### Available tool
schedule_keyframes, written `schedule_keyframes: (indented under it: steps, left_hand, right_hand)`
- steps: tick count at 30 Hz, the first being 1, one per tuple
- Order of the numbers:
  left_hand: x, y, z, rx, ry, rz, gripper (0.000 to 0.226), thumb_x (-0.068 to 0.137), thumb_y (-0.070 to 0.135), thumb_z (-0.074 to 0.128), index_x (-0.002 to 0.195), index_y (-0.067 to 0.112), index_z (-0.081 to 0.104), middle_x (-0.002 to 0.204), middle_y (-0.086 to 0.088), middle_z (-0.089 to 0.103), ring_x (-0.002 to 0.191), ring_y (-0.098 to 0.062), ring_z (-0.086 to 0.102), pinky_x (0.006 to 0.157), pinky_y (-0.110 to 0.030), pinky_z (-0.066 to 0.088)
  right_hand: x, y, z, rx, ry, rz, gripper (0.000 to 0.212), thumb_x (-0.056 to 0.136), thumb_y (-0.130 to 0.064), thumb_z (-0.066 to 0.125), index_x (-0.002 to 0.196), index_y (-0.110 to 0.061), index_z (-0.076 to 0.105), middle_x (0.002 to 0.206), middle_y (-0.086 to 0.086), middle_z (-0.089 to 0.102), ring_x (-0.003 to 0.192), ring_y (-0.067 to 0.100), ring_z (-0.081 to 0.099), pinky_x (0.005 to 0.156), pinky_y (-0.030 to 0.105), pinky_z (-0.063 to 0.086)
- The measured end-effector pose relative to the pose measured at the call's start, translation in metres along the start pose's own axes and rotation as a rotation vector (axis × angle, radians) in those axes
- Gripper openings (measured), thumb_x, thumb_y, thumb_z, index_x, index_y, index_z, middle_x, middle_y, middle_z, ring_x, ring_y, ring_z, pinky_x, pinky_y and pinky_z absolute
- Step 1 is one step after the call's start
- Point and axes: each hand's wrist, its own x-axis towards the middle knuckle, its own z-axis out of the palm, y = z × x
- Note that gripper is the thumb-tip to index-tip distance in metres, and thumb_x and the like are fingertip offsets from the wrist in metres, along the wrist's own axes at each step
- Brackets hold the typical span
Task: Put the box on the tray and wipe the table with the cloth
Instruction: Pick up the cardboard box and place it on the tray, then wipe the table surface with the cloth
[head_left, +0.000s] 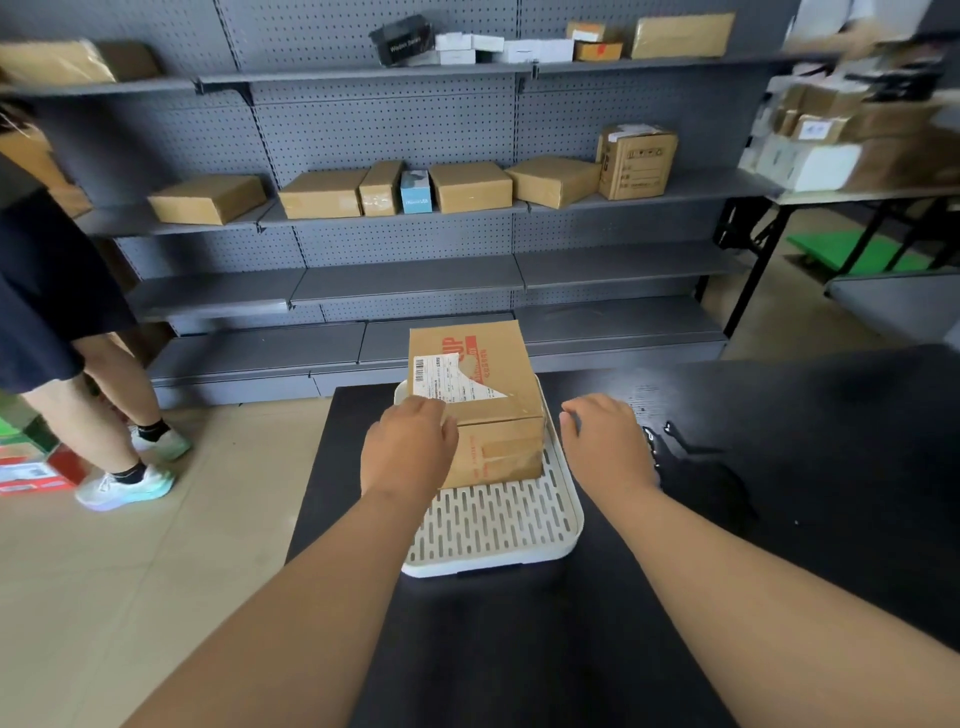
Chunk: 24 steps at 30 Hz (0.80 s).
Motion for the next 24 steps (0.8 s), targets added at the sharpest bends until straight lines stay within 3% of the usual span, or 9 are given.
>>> schedule_keyframes:
  steps: [13,24]
  left_hand:
    - [-0.063,0.053,-0.01,0.156,-0.033,0.164,0.038,0.101,0.036,0.029,0.116,0.017,0.057,0.116,-0.002,0.06,0.103,-0.023,0.058,0.084,-0.034,0.044]
    - [-0.097,0.167,-0.005,0.161,0.006,0.179,0.036,0.1,0.036,0.031,0.112,0.016,0.058,0.113,-0.005,0.062,0.103,-0.026,0.059,0.082,-0.036,0.044]
  right_hand:
    - [-0.078,0.047,-0.036,-0.102,0.038,0.033,0.03,0.098,-0.027,0.04,0.119,-0.017,0.059,0.125,0.0,0.059,0.119,0.02,0.047,0.097,0.033,0.041]
    - [-0.104,0.138,-0.109,-0.1,0.062,0.045,0.031,0.098,-0.026,0.04,0.122,-0.019,0.059,0.126,-0.002,0.057,0.122,0.019,0.044,0.096,0.032,0.041]
